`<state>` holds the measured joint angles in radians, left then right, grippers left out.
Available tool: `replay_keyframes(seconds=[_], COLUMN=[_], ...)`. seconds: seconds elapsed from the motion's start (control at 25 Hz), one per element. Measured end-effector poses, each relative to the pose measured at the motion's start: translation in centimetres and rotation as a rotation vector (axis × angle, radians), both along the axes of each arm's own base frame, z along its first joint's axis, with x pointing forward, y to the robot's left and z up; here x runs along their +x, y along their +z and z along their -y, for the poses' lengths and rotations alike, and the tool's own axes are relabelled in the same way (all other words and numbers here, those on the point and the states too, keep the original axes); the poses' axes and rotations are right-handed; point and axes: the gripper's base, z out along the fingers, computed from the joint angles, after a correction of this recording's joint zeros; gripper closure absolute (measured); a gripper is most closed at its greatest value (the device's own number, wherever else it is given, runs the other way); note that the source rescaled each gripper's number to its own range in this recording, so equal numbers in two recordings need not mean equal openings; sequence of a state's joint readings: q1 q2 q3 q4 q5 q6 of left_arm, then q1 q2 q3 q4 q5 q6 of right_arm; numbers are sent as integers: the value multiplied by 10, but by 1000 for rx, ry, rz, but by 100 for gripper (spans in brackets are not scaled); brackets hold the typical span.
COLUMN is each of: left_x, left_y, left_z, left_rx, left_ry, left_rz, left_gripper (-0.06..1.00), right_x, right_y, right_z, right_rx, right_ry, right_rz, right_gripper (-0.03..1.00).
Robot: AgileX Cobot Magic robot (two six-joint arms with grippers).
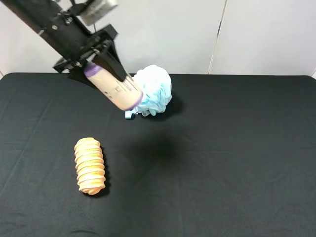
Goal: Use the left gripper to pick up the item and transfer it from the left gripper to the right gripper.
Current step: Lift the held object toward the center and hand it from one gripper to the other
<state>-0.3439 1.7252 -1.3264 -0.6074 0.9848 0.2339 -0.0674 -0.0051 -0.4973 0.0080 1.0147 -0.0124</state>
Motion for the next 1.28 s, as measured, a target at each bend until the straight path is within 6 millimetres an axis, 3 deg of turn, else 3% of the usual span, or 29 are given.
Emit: replay_keyframes(seconds=[0.32,0.72,1.12,1.28], left_x=[-20,-25,-26,-26], left_y=[8,13,14,15], left_z=[40,45,46,46], left_rx=[-140,-219,-231,-240], left_ry=[-126,-160,-166,-166], left_rz=[1,-28,-43,-45], left_gripper=[94,94,94,94], right_x=[0,1,44,67], right_y=[0,1,57,69], right_z=[0,-7,-36,-46], right_rx=[0,21,55,3], right_ry=[0,81,517,679], right_rz=[0,-4,1,-19], right_gripper=[-3,-3,-3,-3])
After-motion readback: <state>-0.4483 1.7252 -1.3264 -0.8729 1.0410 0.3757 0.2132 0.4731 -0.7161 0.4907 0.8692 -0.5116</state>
